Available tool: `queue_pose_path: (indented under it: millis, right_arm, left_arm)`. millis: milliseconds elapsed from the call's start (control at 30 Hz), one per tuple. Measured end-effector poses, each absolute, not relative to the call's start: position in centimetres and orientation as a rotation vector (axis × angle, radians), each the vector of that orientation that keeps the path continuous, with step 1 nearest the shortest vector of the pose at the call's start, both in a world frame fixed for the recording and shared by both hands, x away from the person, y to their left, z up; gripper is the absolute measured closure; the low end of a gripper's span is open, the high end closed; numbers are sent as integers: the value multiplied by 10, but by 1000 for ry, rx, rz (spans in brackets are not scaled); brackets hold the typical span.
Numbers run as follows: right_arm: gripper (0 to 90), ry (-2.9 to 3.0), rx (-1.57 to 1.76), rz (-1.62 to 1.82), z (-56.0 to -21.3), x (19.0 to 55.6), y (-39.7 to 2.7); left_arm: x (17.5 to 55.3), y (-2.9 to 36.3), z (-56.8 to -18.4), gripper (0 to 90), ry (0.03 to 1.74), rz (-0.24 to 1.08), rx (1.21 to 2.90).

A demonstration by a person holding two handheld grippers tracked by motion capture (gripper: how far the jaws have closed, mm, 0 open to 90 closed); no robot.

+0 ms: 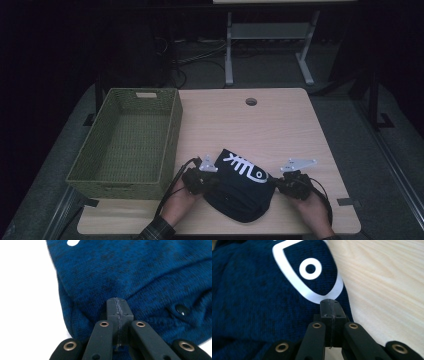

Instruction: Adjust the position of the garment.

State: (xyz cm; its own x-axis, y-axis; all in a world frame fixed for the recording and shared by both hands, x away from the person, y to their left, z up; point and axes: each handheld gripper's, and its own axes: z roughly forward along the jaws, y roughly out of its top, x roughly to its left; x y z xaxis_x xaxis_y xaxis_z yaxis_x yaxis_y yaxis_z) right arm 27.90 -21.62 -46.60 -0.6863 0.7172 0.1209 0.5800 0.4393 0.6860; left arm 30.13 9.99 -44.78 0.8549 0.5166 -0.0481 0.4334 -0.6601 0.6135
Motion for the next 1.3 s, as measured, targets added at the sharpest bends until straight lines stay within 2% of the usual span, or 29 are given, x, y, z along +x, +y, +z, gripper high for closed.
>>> queue_pose_path:
  millis: [200, 267, 333, 433, 533, 633, 933, 1000, 1300]
  right_arm:
    - [900, 2498, 1117, 1092, -466, 273, -216]
    - [809, 2480, 1103, 1120, -464, 272, -218]
    - [767, 2456, 1106, 1150, -460, 270, -222]
    - [692, 2410, 1117, 1150, -457, 265, -228]
    - [585, 2363, 1154, 1140, -456, 261, -236]
    - [478, 2329, 1189, 1118, -457, 258, -246]
    - [178, 2274, 1246, 1028, -472, 250, -269]
    - [142, 2277, 1246, 1012, -475, 252, -269]
    - [118, 2290, 1251, 993, -482, 254, -270]
  left_arm:
    - [308, 105, -448, 900, 716, 122, 2348]
    - [308, 107, -446, 890, 730, 100, 2321]
    - [308, 110, -442, 853, 728, 96, 2304]
    - [309, 111, -435, 774, 734, 100, 2273]
    - [310, 110, -429, 627, 740, 119, 2267]
    - [314, 109, -426, 519, 757, 133, 2246]
    - [332, 100, -429, 267, 807, 136, 2253]
    - [336, 98, -432, 238, 818, 126, 2249]
    - [344, 100, -442, 157, 841, 102, 2261]
